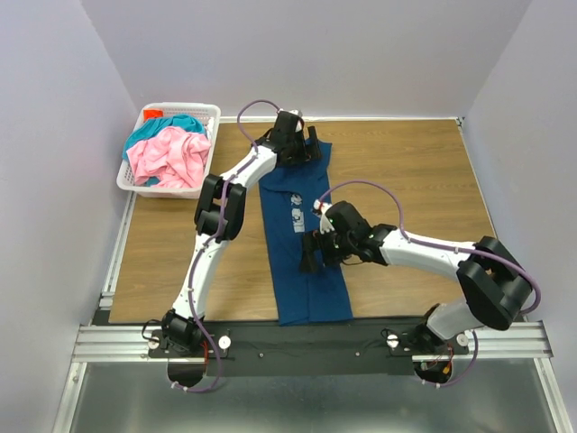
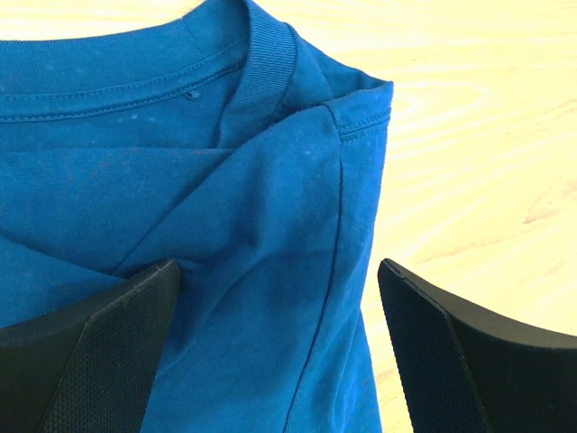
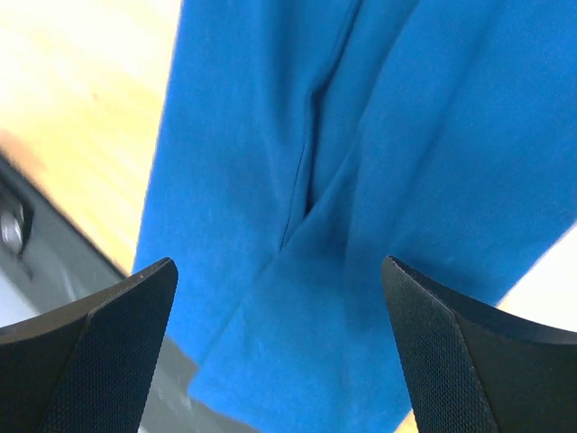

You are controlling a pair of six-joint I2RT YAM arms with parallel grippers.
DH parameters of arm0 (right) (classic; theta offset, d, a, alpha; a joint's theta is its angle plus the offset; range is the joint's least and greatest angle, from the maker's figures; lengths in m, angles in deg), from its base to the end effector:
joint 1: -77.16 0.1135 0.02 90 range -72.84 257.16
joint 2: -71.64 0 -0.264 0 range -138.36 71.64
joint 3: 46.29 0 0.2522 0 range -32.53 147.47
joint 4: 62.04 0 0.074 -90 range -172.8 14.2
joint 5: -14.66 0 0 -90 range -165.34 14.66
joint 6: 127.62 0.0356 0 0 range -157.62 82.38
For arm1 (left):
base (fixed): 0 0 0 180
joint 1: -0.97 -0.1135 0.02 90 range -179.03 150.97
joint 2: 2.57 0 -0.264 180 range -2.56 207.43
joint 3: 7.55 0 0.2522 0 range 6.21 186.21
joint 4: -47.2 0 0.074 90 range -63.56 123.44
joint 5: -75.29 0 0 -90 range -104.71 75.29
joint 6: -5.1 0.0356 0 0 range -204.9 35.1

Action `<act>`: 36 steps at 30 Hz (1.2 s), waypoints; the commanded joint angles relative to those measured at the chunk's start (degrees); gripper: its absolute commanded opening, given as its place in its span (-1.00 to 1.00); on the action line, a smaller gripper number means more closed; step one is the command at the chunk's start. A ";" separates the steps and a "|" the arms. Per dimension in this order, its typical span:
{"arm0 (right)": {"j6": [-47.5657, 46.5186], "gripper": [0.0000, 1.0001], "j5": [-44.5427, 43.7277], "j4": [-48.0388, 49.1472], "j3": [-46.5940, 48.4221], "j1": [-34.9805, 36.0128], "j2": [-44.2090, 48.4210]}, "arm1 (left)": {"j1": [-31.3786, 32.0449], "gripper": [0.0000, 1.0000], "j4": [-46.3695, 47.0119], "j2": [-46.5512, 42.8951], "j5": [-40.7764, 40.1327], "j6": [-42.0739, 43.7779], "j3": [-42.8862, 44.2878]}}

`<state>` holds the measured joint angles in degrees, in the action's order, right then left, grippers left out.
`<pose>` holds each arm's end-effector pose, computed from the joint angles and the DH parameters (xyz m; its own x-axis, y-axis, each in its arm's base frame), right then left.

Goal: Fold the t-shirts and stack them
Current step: Fold the tshirt

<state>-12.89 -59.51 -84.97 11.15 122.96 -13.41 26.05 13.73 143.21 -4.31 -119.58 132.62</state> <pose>0.1949 0.2143 0.1761 -0.8280 -0.2741 -0.4891 -0.5111 0.7279 0.4572 0.5171 -0.2491 0.1686 -0.7790 -0.2533 -0.5736 0.1223 0.8358 -0.5353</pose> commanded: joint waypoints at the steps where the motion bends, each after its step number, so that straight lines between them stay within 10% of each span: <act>1: -0.39 1.00 -8.89 -2.70 5.71 -1.14 -1.07 | 0.23 0.97 1.15 -4.42 4.20 1.54 -3.44; 7: -1.00 1.00 -10.91 -3.14 14.05 -5.19 -5.64 | 0.14 0.97 3.09 -19.89 -3.69 4.09 -10.02; 23: -10.04 1.00 -23.22 -8.23 52.46 -10.91 -37.54 | 0.06 0.97 14.87 -72.97 -16.54 -3.20 -75.30; 36: -15.50 1.00 -30.41 -9.55 59.50 -12.14 -50.55 | 1.37 0.97 17.51 -76.08 -10.74 -7.42 -88.09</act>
<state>-26.44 -84.01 -92.49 69.49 111.60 -60.36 26.70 29.05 66.78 -16.71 -125.53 45.22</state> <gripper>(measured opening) 0.997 0.983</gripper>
